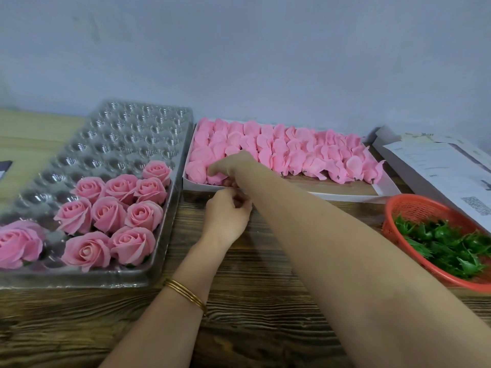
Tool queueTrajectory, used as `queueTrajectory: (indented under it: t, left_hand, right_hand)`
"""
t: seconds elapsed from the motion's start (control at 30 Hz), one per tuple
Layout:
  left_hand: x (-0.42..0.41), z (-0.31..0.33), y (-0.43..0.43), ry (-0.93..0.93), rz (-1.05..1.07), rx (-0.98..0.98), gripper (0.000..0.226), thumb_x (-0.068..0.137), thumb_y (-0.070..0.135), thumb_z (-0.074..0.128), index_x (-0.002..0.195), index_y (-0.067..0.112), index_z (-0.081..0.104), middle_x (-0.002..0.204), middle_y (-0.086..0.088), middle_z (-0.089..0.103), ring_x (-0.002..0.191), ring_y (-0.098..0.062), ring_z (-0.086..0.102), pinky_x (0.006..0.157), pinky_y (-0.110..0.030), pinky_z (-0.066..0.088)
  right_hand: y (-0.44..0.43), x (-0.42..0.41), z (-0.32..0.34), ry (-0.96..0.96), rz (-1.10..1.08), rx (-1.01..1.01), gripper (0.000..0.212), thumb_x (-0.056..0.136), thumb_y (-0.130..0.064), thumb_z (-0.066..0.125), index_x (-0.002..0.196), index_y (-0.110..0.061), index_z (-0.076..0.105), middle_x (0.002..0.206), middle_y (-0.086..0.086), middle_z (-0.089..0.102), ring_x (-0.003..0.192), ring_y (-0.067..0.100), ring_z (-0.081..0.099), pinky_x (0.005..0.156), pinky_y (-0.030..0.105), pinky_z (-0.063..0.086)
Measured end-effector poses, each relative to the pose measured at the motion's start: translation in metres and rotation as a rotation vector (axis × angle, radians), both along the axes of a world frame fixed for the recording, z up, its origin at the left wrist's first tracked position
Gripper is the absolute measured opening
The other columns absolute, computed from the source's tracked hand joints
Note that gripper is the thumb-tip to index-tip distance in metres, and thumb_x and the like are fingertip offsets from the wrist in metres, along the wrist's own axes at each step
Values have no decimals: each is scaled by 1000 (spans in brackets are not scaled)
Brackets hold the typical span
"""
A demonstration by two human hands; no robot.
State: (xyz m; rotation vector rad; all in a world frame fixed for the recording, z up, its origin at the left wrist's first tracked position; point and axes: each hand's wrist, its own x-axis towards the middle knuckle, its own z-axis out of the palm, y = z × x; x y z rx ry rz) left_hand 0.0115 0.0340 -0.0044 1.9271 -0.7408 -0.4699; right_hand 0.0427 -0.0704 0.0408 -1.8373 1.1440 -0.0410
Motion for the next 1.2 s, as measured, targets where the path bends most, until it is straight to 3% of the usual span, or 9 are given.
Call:
queueTrajectory:
  t: [0.1, 0.17, 0.3, 0.47, 0.6, 0.77, 0.9, 1.03, 1.2]
  left_hand:
    - [1, -2, -1, 24, 1, -18, 7, 91, 18, 65, 87, 14, 70, 70, -6, 68, 78, -31, 67, 79, -37, 53]
    - [3, -4, -1, 45, -2, -27, 7, 92, 18, 65, 90, 16, 71, 63, 0, 66, 68, -24, 63, 79, -37, 54]
    - [5, -5, -1, 113, 5, -44, 14, 93, 17, 63, 81, 24, 65, 51, 8, 62, 59, -12, 59, 74, -33, 53]
    - [4, 1, 3, 323, 5, -160, 10, 92, 6, 64, 84, 12, 65, 65, -3, 63, 49, -3, 57, 47, -16, 45]
    - [8, 13, 12, 648, -31, -320, 28, 81, -11, 61, 106, 1, 64, 87, -13, 68, 73, -15, 67, 62, -19, 57]
    - [5, 22, 21, 1088, -216, -508, 61, 61, 6, 59, 122, -5, 58, 116, -27, 69, 109, -39, 68, 96, -46, 53]
    - [-2, 22, 20, 1137, -365, -520, 65, 71, 17, 71, 132, -2, 54, 129, -27, 63, 122, -40, 61, 106, -55, 45]
    - [-13, 21, 17, 1085, -411, -466, 54, 78, 28, 71, 128, 8, 59, 125, -17, 68, 117, -29, 65, 99, -46, 54]
    - [-22, 19, 16, 1032, -419, -436, 39, 74, 19, 76, 110, 4, 70, 116, -18, 70, 107, -26, 68, 87, -35, 58]
  right_hand:
    - [-1, -3, 0, 6, -3, -10, 35, 78, -23, 75, 96, 0, 54, 74, 10, 60, 71, 24, 60, 81, 37, 59]
    - [-3, -4, 3, -1, -15, 11, 38, 78, -23, 76, 103, -2, 56, 73, 10, 59, 66, 22, 58, 69, 32, 58]
    - [-4, -11, 15, 8, -3, -14, 27, 78, -23, 75, 89, -7, 56, 56, 5, 54, 45, 13, 46, 43, 19, 42]
    - [-5, -29, 26, -72, -44, 51, 21, 79, -19, 75, 76, -10, 57, 53, 3, 50, 44, 11, 42, 40, 16, 35]
    - [-4, -55, 35, -190, -86, 37, 21, 74, -18, 77, 71, -7, 60, 49, 5, 52, 43, 13, 43, 43, 20, 35]
    - [7, -102, 34, -332, -138, -21, 24, 71, -17, 80, 79, 1, 67, 63, 9, 58, 50, 14, 50, 49, 25, 40]
    - [23, -135, 17, -356, -126, -111, 29, 68, -19, 83, 91, -3, 74, 75, 5, 69, 65, 16, 63, 59, 29, 51]
    - [36, -151, 3, -373, -120, -167, 43, 52, -39, 81, 82, -10, 74, 82, 12, 74, 83, 32, 71, 78, 50, 58]
    - [40, -157, -10, -413, -77, -222, 62, 46, -57, 73, 82, -7, 70, 79, 14, 73, 78, 33, 69, 73, 52, 57]
